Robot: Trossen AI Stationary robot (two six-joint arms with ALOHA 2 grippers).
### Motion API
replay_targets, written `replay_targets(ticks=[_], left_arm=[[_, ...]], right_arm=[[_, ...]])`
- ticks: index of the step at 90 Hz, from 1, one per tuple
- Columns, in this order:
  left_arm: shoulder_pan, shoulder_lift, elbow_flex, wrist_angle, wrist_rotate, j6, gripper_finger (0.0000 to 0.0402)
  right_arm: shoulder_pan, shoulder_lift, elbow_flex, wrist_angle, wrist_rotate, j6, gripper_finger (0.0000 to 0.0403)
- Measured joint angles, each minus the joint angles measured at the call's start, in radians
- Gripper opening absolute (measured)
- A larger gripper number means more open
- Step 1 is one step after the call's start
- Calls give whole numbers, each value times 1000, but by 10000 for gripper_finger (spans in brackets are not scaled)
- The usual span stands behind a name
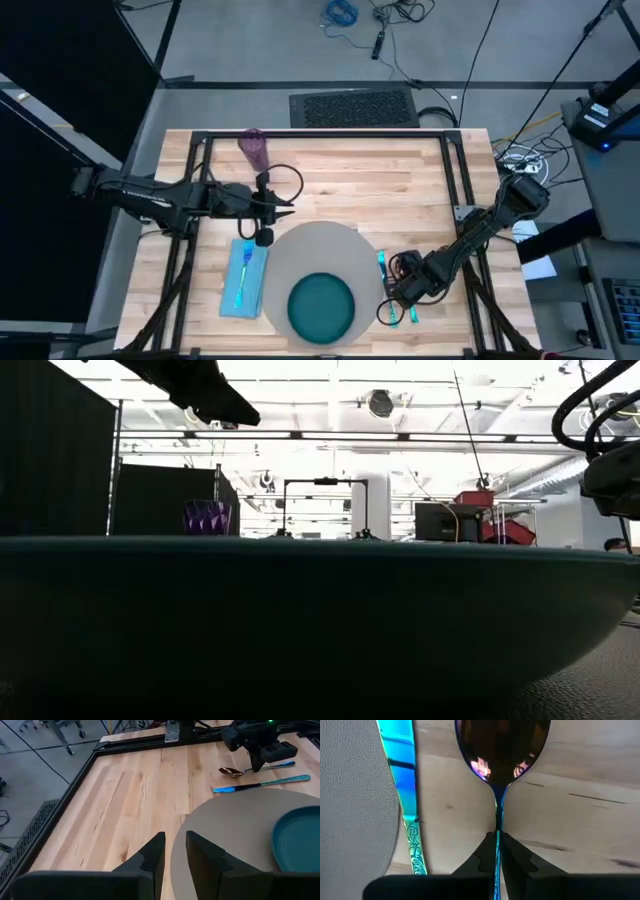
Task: Set table place
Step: Move the blue spoon to the right of the blue table knife, then put the purple glass on the gray placemat to the top of the green plate
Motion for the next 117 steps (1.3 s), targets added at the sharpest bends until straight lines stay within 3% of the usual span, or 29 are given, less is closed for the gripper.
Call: replay_targets(ticks=[61, 101, 117], left_arm=[[0, 0, 0, 2, 0, 0, 63], [0, 0, 0, 15, 0, -23, 63], [0, 0, 0, 22, -24, -81, 63]], right_arm=[[-17, -11, -2, -14, 3, -104, 112], [-74, -187, -2, -41, 0, -289, 121], [-113, -284, -2, -83, 101, -425, 121]])
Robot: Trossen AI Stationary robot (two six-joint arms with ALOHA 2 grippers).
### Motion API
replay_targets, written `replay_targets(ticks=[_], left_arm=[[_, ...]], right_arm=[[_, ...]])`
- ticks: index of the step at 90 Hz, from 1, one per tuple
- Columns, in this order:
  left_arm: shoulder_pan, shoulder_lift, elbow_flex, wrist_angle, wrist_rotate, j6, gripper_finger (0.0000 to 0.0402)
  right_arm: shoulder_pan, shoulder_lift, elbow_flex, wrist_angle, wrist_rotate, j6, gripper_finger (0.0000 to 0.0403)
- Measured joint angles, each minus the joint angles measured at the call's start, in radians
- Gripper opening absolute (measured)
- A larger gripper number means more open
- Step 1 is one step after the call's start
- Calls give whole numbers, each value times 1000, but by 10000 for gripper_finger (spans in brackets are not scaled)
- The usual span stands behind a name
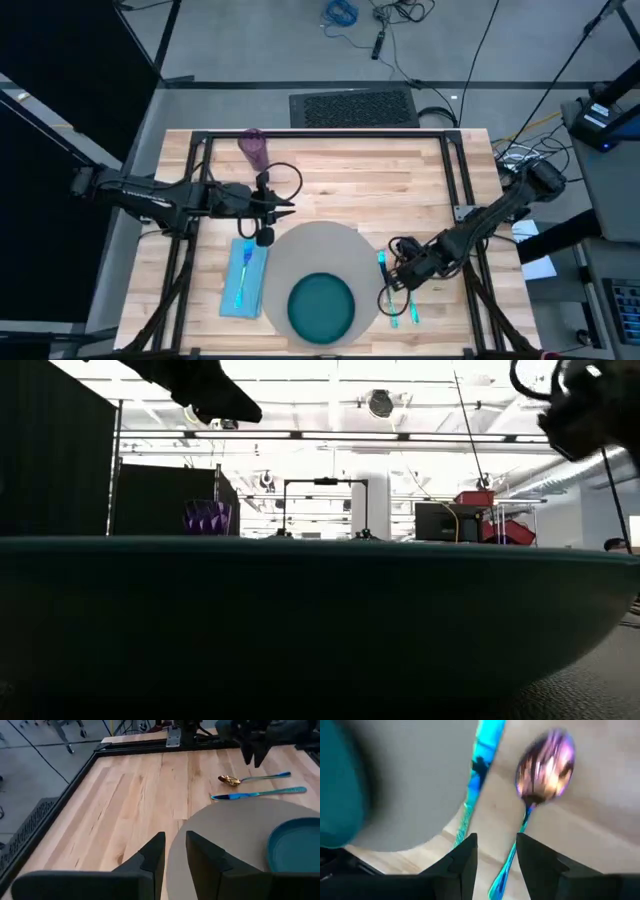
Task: Set table place
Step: Put the purple glass on the gray placemat to the top of the green plate
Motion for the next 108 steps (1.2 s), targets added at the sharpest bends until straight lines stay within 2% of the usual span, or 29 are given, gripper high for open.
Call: replay_targets(ticks=[15, 36, 41, 48, 55, 59, 71, 81, 86, 96, 108], left_arm=[[-6, 0, 0, -7, -24, -88, 63], [-21, 0, 14, -10, -46, -185, 63], [-13, 0, 33, -11, -119, -195, 63], [14, 0, 79, -50, -292, -186, 63], [80, 0, 155, -178, -467, -185, 63], [137, 0, 212, -273, -497, -205, 63], [369, 15, 385, -469, -353, -247, 63], [549, 31, 487, -556, -289, -229, 63], [640, 46, 533, -608, -243, -230, 63], [804, 88, 571, -782, -166, -242, 63], [943, 176, 571, -915, 32, -251, 63]], right_arm=[[-59, -35, 1, 30, 55, -272, 121], [-180, -35, 1, 158, 71, -836, 121], [-213, -35, 1, 192, 83, -965, 121], [-265, -35, 1, 217, 90, -1109, 121], [-314, -35, 1, 233, 92, -1209, 121], [-340, -35, 1, 236, 93, -1248, 121], [-402, -35, 1, 239, 121, -1322, 121], [-430, -35, 1, 242, 214, -1340, 121], [-444, -35, 1, 236, 213, -1350, 121], [-451, -34, 1, 228, 211, -1351, 121], [-451, -34, 1, 232, 209, -1352, 121]])
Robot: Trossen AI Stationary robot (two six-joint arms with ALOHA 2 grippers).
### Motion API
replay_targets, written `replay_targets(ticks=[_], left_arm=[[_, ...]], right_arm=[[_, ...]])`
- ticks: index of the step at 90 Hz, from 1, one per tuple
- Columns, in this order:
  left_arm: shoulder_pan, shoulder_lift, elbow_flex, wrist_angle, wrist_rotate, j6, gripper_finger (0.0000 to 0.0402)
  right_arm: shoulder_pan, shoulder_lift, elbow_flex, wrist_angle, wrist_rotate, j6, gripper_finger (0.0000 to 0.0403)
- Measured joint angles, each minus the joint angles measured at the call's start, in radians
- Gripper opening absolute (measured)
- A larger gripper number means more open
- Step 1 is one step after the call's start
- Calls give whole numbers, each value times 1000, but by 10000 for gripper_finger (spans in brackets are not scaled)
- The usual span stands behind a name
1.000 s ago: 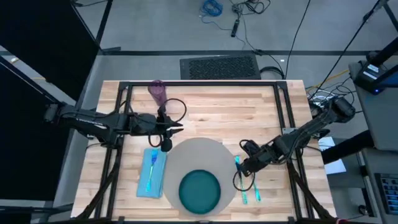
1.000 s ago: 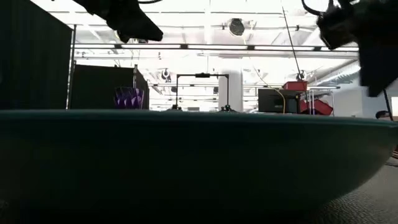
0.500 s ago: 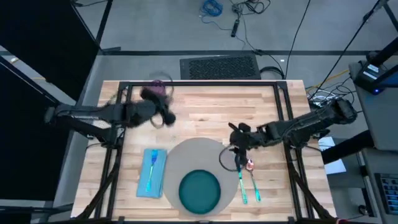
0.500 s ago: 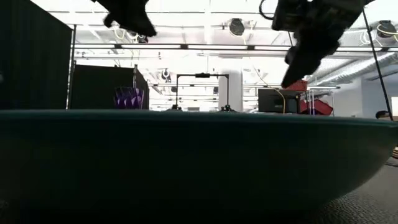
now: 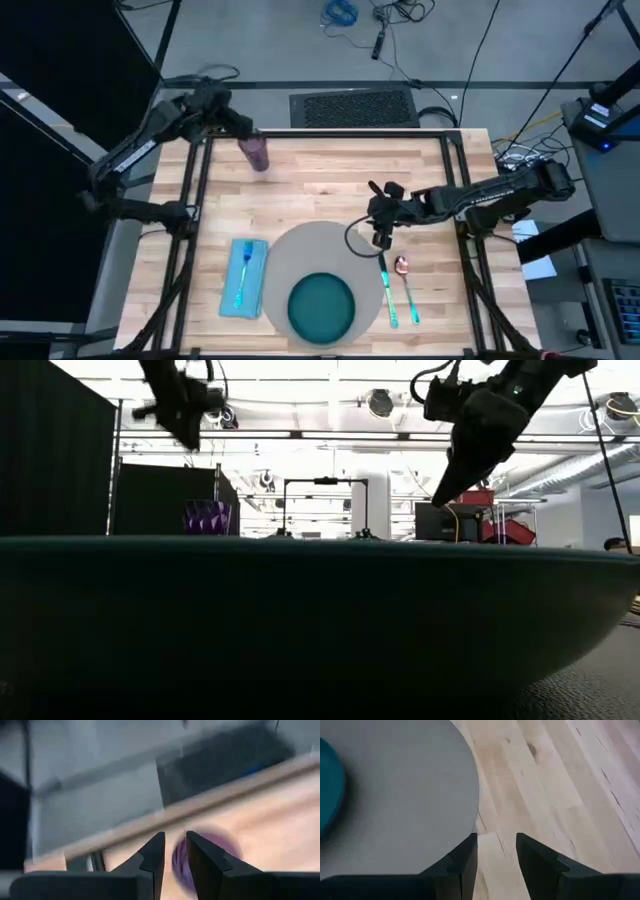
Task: Set table place
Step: Put the purple glass on the gray placemat to the top of the green plate
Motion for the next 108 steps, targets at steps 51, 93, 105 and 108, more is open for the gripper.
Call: replay_targets(ticks=[51, 93, 105, 108], left_arm=[[105, 227, 0, -49, 227, 101, 63], [72, 254, 27, 20, 274, 207, 63], [61, 251, 98, -5, 207, 220, 63], [61, 251, 109, -20, 178, 240, 63]], right_arm=[[2, 0, 0, 1, -24, 7, 121], [0, 0, 0, 3, -24, -15, 121], [-7, 0, 0, 3, -23, -19, 121], [-9, 0, 0, 3, -23, -19, 121]])
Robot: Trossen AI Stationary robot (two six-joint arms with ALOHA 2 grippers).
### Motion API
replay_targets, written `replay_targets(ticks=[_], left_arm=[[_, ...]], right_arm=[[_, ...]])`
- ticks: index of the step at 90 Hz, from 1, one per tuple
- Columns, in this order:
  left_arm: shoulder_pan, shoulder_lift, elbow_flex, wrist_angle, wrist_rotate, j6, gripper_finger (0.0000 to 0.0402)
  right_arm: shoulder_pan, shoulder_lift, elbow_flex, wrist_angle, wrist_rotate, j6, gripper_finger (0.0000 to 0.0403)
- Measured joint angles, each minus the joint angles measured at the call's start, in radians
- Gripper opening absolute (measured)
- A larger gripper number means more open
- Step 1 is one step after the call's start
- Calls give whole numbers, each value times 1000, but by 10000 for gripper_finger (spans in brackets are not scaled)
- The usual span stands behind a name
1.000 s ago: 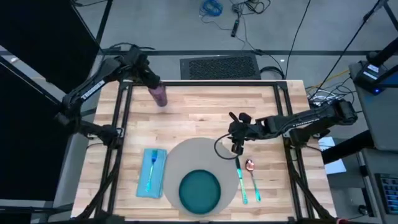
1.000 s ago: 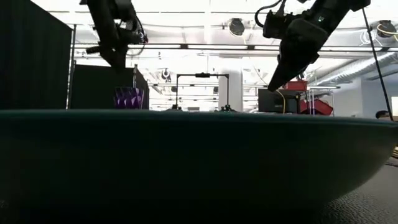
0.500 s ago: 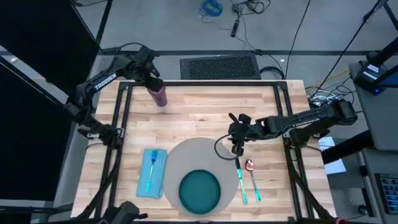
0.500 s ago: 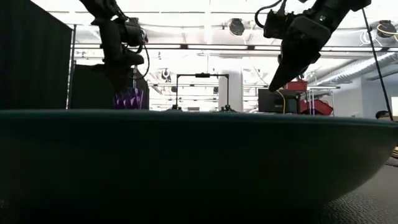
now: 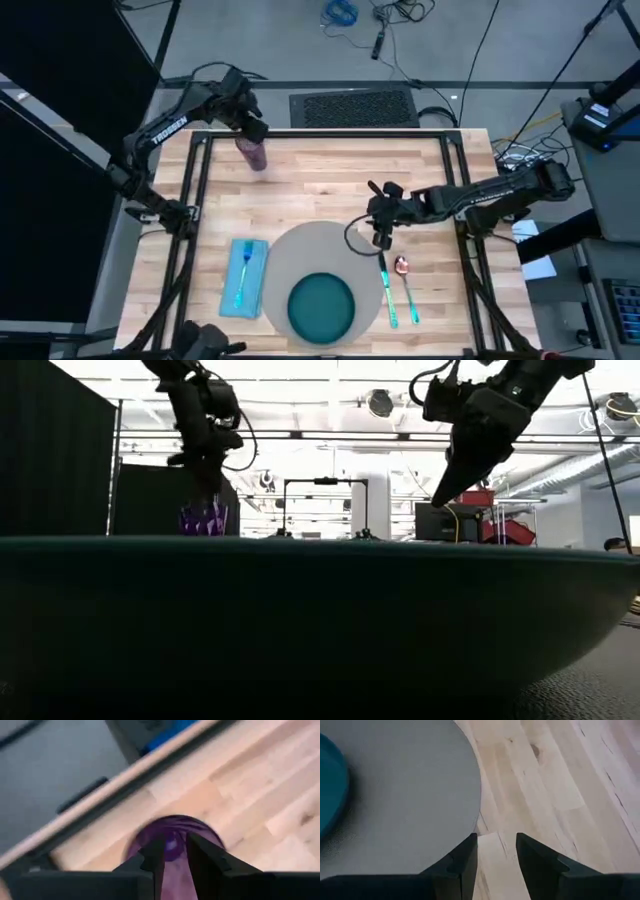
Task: Set table place
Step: Put the purple glass on the gray placemat to the top of the green plate
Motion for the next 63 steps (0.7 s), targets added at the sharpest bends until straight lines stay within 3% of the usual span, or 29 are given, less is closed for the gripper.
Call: replay_targets(ticks=[33, 63], left_arm=[[1, 40, 11, -107, -97, 19, 63], [1, 105, 11, -139, -125, 18, 64]], right_arm=[[-4, 0, 0, -2, 0, -4, 121], [-4, 0, 0, -5, 0, -4, 121]])
